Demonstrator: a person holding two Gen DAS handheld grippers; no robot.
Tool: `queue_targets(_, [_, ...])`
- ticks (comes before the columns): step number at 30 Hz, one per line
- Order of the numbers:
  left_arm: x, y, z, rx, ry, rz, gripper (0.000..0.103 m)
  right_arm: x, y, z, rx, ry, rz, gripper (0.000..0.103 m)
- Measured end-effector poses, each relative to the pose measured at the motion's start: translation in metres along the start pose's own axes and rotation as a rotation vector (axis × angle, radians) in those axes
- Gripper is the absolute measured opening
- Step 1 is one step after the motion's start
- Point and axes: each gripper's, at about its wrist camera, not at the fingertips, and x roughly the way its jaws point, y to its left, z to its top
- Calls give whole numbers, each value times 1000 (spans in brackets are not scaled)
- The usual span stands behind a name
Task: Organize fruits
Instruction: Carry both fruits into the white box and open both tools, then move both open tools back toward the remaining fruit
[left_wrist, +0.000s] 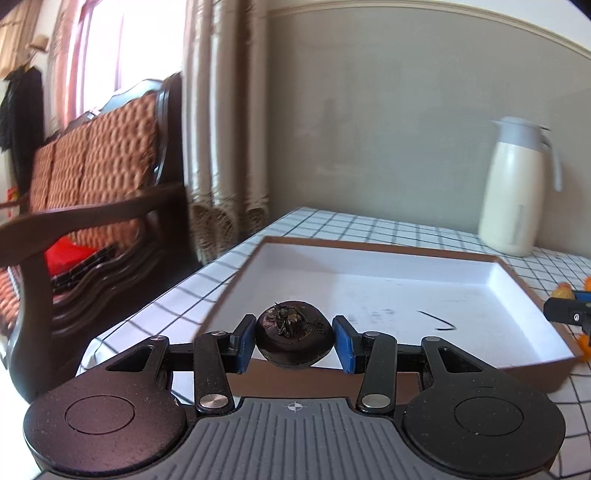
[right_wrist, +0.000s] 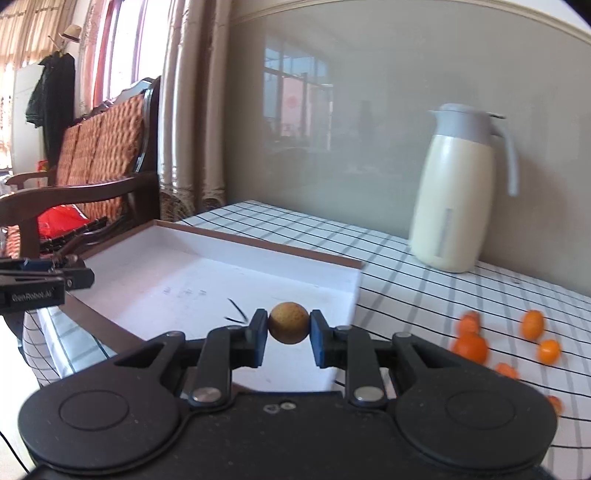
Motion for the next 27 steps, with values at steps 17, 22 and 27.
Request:
queue_targets(17, [-32, -9, -4, 12, -141, 37, 103, -20, -37, -14, 98, -19, -174, 93])
queue_targets(22, [-38, -11, -5, -15, -99, 19, 103, -30, -44, -16, 100, -27, -212, 97])
queue_targets(27, [-54, -19, -10, 20, -105, -16, 103, -44, -53, -17, 105, -25, -216, 97])
